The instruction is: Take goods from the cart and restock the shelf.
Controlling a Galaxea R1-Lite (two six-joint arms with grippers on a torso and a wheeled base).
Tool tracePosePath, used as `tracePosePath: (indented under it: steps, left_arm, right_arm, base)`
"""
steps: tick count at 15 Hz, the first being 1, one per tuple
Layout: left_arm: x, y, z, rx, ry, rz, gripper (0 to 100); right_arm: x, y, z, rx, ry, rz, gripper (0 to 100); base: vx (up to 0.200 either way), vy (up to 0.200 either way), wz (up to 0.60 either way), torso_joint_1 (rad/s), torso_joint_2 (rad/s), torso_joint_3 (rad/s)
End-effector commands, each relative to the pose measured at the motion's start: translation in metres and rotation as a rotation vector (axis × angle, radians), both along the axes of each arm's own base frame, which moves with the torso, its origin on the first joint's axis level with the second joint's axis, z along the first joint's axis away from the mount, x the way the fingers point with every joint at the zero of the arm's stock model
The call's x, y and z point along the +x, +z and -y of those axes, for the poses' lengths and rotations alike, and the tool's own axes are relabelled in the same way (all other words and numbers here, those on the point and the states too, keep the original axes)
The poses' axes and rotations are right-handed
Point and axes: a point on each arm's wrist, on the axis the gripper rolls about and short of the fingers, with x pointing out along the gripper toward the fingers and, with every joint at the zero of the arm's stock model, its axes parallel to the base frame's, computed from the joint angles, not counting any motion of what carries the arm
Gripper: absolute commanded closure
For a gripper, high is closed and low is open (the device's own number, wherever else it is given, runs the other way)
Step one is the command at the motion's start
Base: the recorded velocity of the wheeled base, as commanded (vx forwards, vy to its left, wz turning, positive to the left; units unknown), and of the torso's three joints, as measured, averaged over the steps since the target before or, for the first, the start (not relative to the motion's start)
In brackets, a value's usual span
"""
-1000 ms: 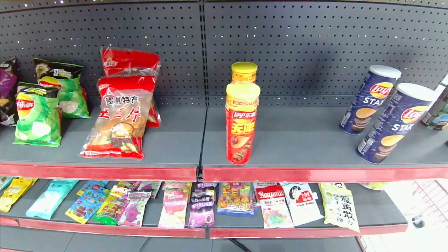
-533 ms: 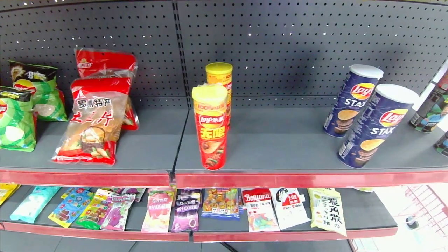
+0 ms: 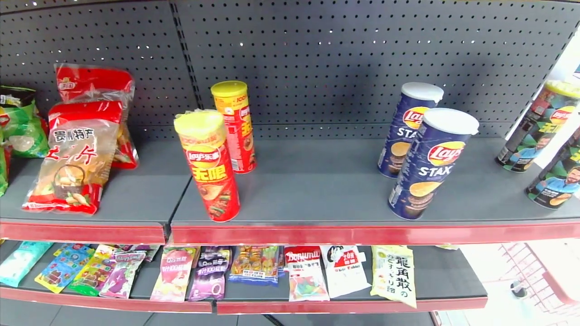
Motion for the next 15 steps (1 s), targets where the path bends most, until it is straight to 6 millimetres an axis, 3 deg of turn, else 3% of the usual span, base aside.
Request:
tracePosePath:
  steps: [1, 5, 8, 15]
  left_arm:
    - [0.0, -0.0001, 0.0, 0.0, 0.001, -0.001, 0]
    - [0.0, -0.0001, 0.0, 0.0, -0.001, -0.001, 0]
    - [0.0, -0.0001, 0.0, 0.0, -0.001, -0.001, 0]
    - [0.0, -0.0001, 0.0, 0.0, -0.001, -0.001, 0]
  right_arm:
    - [0.0001, -0.0002, 0.0, 0.001, 0.0, -0.003, 0]
    - [0.0, 0.0, 0.0, 0.002, 0.0, 0.0, 0]
    - [0.0, 0.0, 0.0, 0.002, 0.0, 0.0, 0]
    - [0.0, 0.0, 0.0, 0.002, 0.0, 0.0, 0]
  base:
    - [0.0, -0.2, 0.0, -0.002, 0.0, -0.002]
    - [0.0, -0.05, 0.0, 0.001, 0.0, 0.001]
    - [0.0, 0.0, -0.6, 0.002, 0.0, 0.002]
    - [0.0, 0.0, 0.0, 0.0, 0.0, 0.0]
